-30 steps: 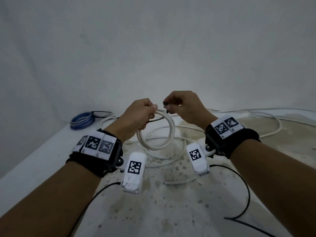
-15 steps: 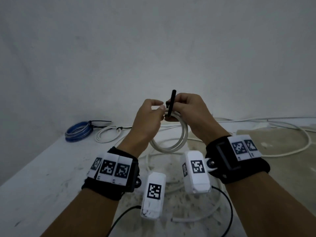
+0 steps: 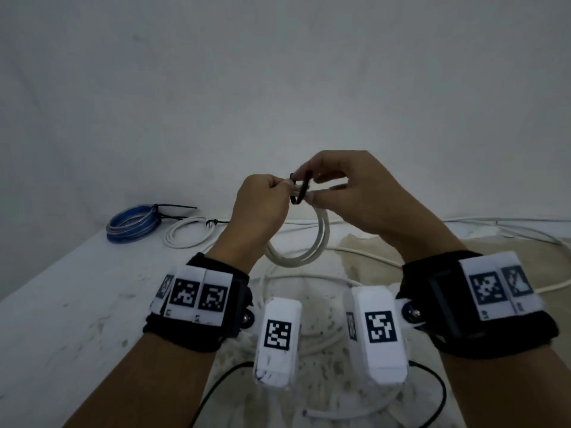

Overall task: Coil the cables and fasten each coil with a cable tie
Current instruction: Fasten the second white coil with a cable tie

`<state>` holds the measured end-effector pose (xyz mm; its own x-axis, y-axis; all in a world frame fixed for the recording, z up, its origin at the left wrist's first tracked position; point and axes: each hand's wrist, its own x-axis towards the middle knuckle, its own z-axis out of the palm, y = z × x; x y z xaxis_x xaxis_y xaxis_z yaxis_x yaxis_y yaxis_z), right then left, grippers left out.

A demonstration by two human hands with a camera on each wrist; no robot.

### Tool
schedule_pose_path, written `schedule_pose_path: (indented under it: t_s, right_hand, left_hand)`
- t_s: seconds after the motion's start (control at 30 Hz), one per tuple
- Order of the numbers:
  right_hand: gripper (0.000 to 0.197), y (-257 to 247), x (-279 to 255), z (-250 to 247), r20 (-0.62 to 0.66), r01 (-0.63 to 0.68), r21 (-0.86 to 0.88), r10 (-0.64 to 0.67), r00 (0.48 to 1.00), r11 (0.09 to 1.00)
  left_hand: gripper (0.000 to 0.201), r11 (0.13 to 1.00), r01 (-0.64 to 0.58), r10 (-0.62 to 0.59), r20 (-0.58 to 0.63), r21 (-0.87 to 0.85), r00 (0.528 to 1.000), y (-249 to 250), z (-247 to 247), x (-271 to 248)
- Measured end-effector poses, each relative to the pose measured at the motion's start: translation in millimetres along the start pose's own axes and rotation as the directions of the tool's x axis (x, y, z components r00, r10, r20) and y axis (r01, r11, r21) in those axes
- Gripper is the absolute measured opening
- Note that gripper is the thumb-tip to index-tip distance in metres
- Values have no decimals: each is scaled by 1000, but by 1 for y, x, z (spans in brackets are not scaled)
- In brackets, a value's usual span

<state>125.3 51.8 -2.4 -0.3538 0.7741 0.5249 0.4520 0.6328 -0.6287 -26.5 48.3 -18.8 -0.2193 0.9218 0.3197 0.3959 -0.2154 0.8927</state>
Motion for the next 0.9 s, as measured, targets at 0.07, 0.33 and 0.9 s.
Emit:
schedule_pose_path:
  t_s: [0.07, 0.33, 0.9]
  right_hand:
    - [16, -6, 0, 3, 65, 90, -29, -88, 994, 996]
    - [19, -7, 9, 21, -272, 5, 9, -2, 962, 1000]
    - [20, -29, -1, 17, -208, -56, -376, -26, 978, 925]
  left_hand:
    - [30, 999, 25, -26, -14, -35, 1000, 0, -4, 1]
    - [21, 996, 10, -9, 15, -89, 1000, 6, -7, -5]
    - [18, 1000, 30, -30, -30, -1, 999, 8, -8, -6]
